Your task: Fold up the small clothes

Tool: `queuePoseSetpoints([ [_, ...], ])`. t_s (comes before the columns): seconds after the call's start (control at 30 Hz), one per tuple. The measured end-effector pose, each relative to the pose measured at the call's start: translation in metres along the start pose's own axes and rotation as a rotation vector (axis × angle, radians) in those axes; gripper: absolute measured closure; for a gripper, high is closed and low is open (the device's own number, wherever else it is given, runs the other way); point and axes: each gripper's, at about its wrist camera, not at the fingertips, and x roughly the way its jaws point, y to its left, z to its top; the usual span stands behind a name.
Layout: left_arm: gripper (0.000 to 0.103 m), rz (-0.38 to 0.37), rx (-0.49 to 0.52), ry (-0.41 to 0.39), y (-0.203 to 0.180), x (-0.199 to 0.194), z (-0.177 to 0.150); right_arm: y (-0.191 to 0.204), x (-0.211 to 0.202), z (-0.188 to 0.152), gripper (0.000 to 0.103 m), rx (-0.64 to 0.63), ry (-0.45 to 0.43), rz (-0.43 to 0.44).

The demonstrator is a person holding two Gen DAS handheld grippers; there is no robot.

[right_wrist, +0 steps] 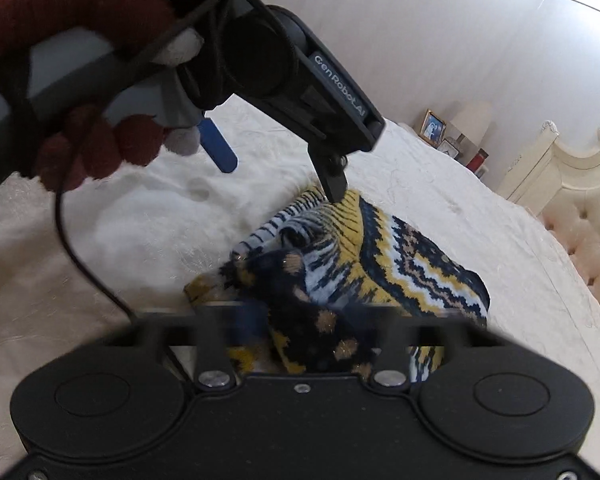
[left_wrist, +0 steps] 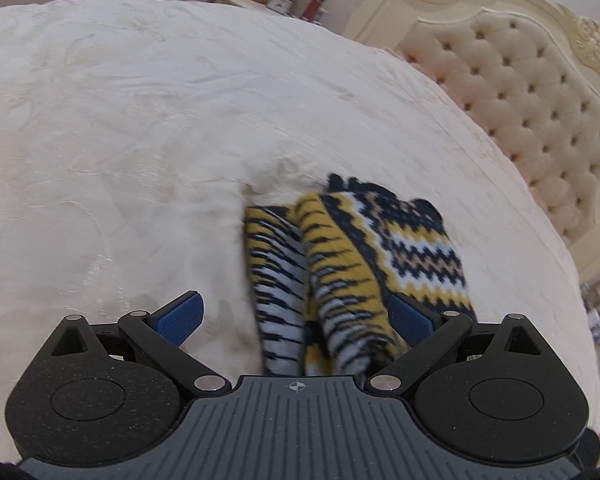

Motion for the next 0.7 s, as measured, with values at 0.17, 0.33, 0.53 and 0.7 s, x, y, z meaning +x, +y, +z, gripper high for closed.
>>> queuePoseSetpoints([
  [0.17,0.003,-0.12,0.002,0.045,-0.009,0.003,-0.004,-0.026,-0.018,-0.003,0.09,0.202,-0.054,0.043],
  [0.33,0.003,-0.246,-0.048,0.092,-0.011,0.022,-0.01,-0.019,-0.022,-0.01,0.09,0.183,-0.045,0.069],
  [0.53,0.004,-0.219,-0.052,0.061,-0.009,0.045,-0.019,-0.008,-0.014,-0.009,0.089,0.162,-0.038,0.076],
  [0.7,0.08,-0.216,0.03,-0.051,-0.016,0.027,-0.025,-0.005,-0.023,-0.008,0.089,0.15,-0.063,0.053],
])
